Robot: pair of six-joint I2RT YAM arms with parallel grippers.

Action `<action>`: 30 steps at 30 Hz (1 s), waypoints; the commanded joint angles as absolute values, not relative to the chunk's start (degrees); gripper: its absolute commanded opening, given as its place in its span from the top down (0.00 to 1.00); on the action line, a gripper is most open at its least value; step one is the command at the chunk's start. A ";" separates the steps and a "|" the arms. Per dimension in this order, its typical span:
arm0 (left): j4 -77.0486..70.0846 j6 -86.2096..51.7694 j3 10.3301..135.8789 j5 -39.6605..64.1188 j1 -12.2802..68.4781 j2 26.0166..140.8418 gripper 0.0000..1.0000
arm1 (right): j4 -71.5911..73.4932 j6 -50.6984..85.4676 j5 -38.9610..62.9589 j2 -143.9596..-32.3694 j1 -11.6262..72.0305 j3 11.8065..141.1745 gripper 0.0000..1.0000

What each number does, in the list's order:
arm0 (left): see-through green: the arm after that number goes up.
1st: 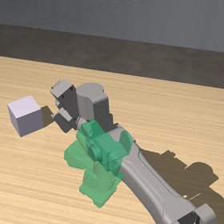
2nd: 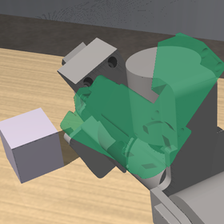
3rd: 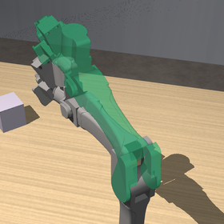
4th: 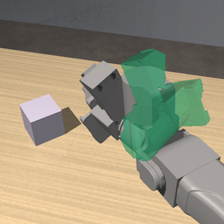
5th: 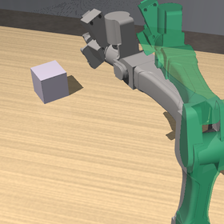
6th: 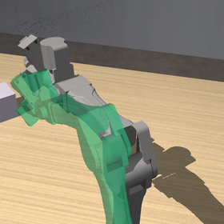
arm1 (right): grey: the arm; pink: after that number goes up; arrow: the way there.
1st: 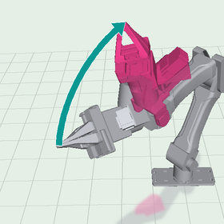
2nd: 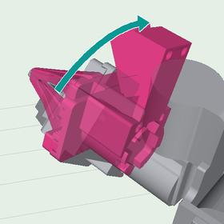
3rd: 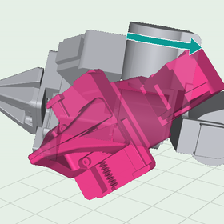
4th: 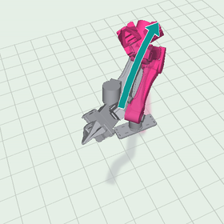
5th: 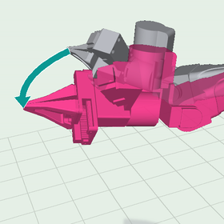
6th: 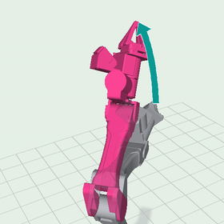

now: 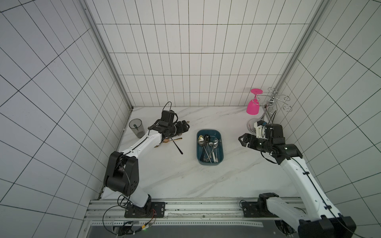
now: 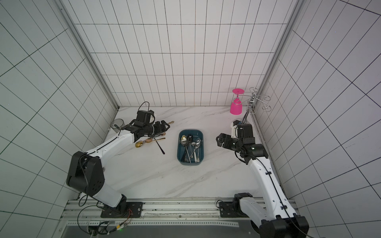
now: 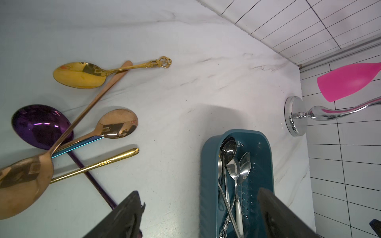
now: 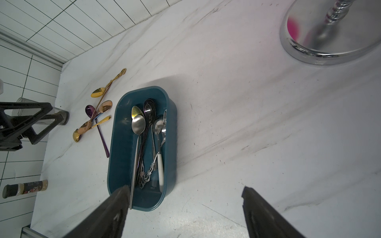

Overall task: Put the spoon into the storage box
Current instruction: Pick up the spoon from the center of the board.

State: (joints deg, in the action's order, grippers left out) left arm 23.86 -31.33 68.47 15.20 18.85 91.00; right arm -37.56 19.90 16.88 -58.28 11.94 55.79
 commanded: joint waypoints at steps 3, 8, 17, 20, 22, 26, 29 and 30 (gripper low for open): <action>26.54 -12.20 72.65 7.24 18.27 88.93 0.08 | -37.52 18.05 17.40 -58.79 11.39 56.38 0.11; 30.31 -0.01 76.06 4.80 16.32 89.70 0.07 | -37.62 17.23 17.31 -58.84 11.34 56.36 0.11; 40.02 12.86 84.46 4.20 14.87 95.19 0.08 | -37.62 16.83 17.75 -58.78 11.35 56.24 0.12; 46.80 15.02 89.24 4.26 13.36 98.36 0.11 | -37.69 16.66 17.61 -58.55 11.34 56.23 0.12; 50.29 16.07 91.10 3.91 12.20 100.27 0.16 | -37.71 16.61 17.58 -58.50 11.38 56.09 0.12; 53.01 18.80 89.90 3.91 9.74 101.73 0.21 | -37.62 16.62 17.80 -58.76 11.34 56.00 0.12; 54.84 20.28 88.64 3.20 8.89 102.99 0.25 | -37.46 16.64 17.93 -59.04 11.34 56.07 0.12; 55.52 20.61 88.43 2.64 8.67 103.85 0.27 | -37.36 16.75 18.01 -59.12 11.36 55.99 0.12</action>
State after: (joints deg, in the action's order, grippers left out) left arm 51.53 17.63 89.34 3.84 9.02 102.06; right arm -37.58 17.32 17.34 -58.85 11.94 55.79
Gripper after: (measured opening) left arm 0.742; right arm 0.884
